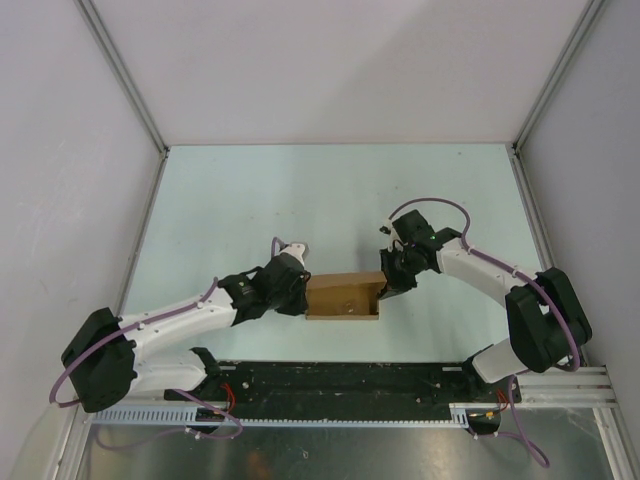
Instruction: Fold the paper box
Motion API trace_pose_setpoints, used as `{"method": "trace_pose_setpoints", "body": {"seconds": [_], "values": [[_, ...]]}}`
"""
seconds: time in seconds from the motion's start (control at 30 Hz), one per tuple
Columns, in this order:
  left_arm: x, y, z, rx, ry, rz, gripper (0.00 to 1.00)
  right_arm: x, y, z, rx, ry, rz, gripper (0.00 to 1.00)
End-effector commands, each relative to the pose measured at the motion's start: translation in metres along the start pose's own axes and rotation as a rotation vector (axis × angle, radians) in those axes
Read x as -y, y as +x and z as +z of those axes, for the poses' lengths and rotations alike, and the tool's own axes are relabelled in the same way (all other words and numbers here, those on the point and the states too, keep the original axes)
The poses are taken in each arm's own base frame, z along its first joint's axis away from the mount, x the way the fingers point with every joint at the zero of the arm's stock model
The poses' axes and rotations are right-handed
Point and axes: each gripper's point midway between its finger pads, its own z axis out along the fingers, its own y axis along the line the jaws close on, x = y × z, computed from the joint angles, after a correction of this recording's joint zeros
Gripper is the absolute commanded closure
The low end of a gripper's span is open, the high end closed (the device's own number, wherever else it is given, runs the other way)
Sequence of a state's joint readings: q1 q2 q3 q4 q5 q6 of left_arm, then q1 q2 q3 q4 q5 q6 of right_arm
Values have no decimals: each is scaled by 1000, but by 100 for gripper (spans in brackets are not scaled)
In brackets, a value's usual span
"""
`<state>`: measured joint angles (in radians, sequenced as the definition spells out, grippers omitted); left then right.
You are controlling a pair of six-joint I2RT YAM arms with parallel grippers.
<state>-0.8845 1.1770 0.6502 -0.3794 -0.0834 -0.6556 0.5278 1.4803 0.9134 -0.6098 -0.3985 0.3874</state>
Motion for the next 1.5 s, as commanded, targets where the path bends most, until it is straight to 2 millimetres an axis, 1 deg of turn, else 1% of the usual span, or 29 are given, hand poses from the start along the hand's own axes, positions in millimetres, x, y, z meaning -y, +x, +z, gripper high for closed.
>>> {"method": "trace_pose_setpoints", "body": {"seconds": [0.0, 0.17, 0.3, 0.43, 0.53, 0.67, 0.73, 0.83, 1.0, 1.17, 1.27, 1.47], "values": [[29, -15, -2, 63, 115, -6, 100, -28, 8, -8, -24, -134, -93, 95], [28, -14, -2, 62, 114, -4, 100, -24, 12, -9, -40, -124, -102, 93], [26, -11, -1, 56, 111, -2, 100, -16, 16, -9, -53, -89, -106, 93], [26, -10, -2, 57, 112, -2, 100, -7, 16, -10, -51, -44, -110, 93], [26, -11, -3, 60, 114, -1, 100, -4, 15, -14, -43, -43, -102, 93], [27, -12, -4, 66, 119, 0, 100, -9, 8, -23, -10, -87, -89, 92], [27, -13, -4, 67, 118, 0, 100, -13, 6, -27, 1, -113, -88, 91], [28, -14, -3, 67, 117, 0, 100, -14, 3, -30, 10, -128, -82, 88], [28, -14, -3, 63, 117, 3, 100, -4, 7, -29, -5, -79, -81, 87], [27, -12, -3, 60, 116, 4, 100, -1, 9, -34, 2, -57, -87, 87], [26, -10, -2, 58, 114, 1, 100, 3, 15, -36, -15, -38, -88, 87], [26, -8, -2, 49, 117, -1, 100, 1, 26, -33, -49, -23, -120, 87]]}}
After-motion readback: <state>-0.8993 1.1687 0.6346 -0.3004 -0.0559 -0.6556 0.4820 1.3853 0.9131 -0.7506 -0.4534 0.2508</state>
